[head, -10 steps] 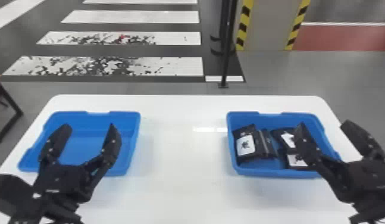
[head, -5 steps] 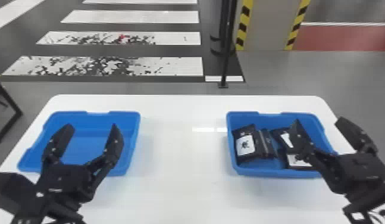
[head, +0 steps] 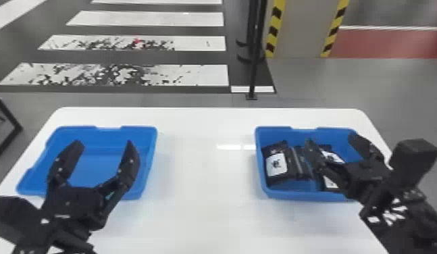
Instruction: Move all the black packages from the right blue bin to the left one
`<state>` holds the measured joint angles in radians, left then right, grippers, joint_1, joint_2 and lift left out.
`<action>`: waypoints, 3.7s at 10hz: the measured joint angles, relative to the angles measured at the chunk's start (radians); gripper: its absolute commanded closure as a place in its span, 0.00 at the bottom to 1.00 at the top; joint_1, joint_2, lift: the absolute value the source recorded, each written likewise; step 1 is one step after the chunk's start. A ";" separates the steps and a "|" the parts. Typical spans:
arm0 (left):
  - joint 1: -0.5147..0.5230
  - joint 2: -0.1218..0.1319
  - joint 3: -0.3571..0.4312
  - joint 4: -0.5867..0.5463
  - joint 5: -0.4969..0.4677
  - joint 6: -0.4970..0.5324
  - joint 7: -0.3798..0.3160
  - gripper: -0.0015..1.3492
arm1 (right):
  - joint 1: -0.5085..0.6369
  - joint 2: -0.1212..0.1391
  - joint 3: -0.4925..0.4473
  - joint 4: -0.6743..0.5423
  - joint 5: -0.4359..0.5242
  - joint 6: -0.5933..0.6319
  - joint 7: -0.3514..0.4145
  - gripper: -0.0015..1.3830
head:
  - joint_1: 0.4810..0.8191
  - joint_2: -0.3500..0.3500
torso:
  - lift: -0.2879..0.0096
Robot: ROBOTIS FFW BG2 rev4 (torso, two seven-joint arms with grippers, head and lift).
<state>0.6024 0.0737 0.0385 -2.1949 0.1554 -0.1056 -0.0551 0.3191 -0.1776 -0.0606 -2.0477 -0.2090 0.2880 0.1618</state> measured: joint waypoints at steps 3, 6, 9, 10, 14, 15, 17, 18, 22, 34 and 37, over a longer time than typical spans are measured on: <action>-0.005 0.001 -0.004 0.009 -0.002 -0.002 0.000 0.11 | -0.131 -0.001 0.021 0.100 0.005 0.149 0.045 0.09 | 0.63 0.51 | 0.50; -0.006 0.000 -0.003 0.014 -0.002 -0.007 0.000 0.11 | -0.170 -0.007 0.044 0.066 -0.014 0.406 0.051 0.09 | 0.63 0.55 | 0.50; -0.006 0.000 -0.005 0.017 -0.002 -0.009 0.000 0.11 | -0.202 -0.011 0.062 0.059 -0.040 0.583 0.041 0.13 | 0.63 0.57 | 0.50; -0.006 0.000 -0.004 0.019 -0.002 -0.010 0.000 0.11 | -0.215 -0.013 0.071 0.065 -0.043 0.621 0.039 0.13 | 0.63 0.58 | 0.50; -0.006 -0.002 -0.003 0.025 0.002 -0.016 0.000 0.11 | -0.267 -0.019 0.107 0.132 -0.042 0.652 0.038 0.13 | 0.63 0.60 | 0.50; -0.006 -0.002 -0.003 0.026 0.002 -0.017 0.000 0.11 | -0.280 -0.021 0.116 0.152 -0.041 0.645 0.038 0.13 | 0.63 0.60 | 0.50; -0.006 -0.002 -0.003 0.029 0.002 -0.021 0.000 0.11 | -0.302 -0.024 0.130 0.196 -0.048 0.621 0.038 0.23 | 0.63 0.60 | 0.50; -0.006 -0.002 -0.003 0.030 0.002 -0.023 0.000 0.11 | -0.311 -0.025 0.137 0.213 -0.056 0.616 0.038 0.38 | 0.63 0.61 | 0.50; -0.006 -0.003 -0.001 0.036 0.005 -0.029 0.000 0.11 | -0.326 -0.029 0.164 0.253 -0.116 0.587 0.039 0.76 | 0.63 0.65 | 0.50; -0.017 -0.002 -0.024 0.054 0.066 -0.061 0.000 0.11 | -0.214 -0.038 -0.012 0.194 -0.422 0.347 0.269 0.82 | 0.63 0.61 | 0.50; -0.036 0.013 -0.080 0.053 0.175 -0.047 -0.004 0.11 | -0.325 -0.096 0.118 0.266 -0.539 0.358 0.498 0.82 | 0.63 0.73 | 0.50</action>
<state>0.5661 0.0865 -0.0414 -2.1423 0.3301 -0.1530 -0.0593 -0.0055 -0.2735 0.0578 -1.7821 -0.7475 0.6458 0.6595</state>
